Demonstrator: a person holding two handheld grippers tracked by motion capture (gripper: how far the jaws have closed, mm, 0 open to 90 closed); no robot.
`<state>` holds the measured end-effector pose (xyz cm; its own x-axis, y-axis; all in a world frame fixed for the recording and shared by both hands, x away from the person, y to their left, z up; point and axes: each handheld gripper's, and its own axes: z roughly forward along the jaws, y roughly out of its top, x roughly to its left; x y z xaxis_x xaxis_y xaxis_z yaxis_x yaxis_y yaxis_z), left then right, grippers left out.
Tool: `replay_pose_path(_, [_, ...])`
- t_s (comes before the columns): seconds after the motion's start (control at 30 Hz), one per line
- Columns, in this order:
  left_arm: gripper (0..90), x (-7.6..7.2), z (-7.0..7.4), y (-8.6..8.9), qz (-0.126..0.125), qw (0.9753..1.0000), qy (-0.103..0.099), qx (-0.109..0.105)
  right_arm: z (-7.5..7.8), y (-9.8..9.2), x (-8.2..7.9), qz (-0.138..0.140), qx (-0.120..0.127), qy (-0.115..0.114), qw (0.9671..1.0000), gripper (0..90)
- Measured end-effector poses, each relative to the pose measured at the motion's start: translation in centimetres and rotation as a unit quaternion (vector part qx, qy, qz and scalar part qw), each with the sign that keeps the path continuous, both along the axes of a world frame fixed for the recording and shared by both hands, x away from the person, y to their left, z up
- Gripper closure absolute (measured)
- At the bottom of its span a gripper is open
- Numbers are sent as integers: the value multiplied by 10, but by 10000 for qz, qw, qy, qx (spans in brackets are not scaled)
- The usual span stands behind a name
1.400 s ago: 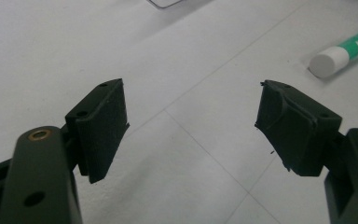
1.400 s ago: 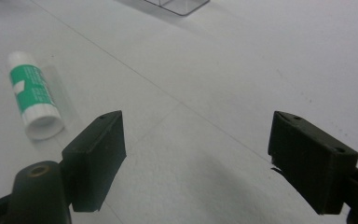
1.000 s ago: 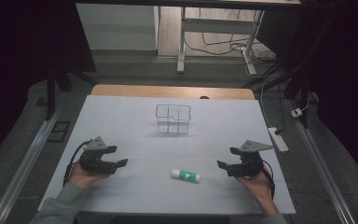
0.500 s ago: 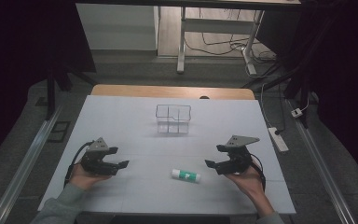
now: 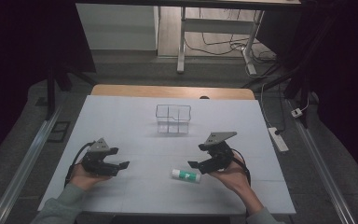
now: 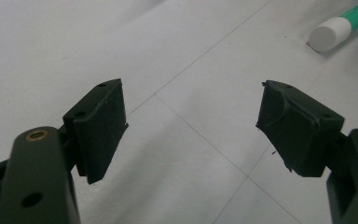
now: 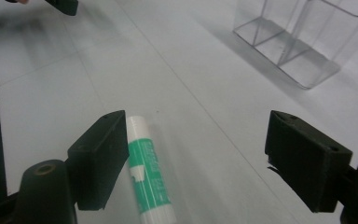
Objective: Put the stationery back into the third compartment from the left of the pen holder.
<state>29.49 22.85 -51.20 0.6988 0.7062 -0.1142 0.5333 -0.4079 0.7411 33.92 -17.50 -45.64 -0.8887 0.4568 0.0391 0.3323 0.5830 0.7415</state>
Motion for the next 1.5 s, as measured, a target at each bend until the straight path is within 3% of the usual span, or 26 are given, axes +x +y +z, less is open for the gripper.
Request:
replay_pose_path(0.4, [230, 0, -1, -2, 1, 10000, 17, 38, -1, 27, 5, 289, -217, 183, 9992, 212])
replay_pose_path(0.73, [229, 1, -1, -3, -51, 10000, 35, 75, -1, 47, 1, 722, -555, 350, 9952, 212])
replay_pose_path(0.93, [227, 1, -2, -3, -47, 9999, 67, 87, -7, 59, 2, 959, -931, 473, 9899, 214])
replay_pose_path(1.2, [219, 2, -2, -3, -3, 9999, 73, 114, -16, 69, 6, 1111, -1254, 569, 9842, 226])
replay_pose_path(1.37, [219, 2, -3, -3, -9, 9999, 85, 113, -24, 75, 7, 1191, -1535, 708, 9784, 252])
replay_pose_path(1.47, [219, 2, -3, -3, -17, 9999, 89, 118, -30, 80, 8, 1315, -1714, 650, 9742, 278])
replay_pose_path(1.5, [218, 2, -3, -3, -19, 9999, 91, 116, -31, 81, 6, 1278, -1802, 752, 9724, 291])
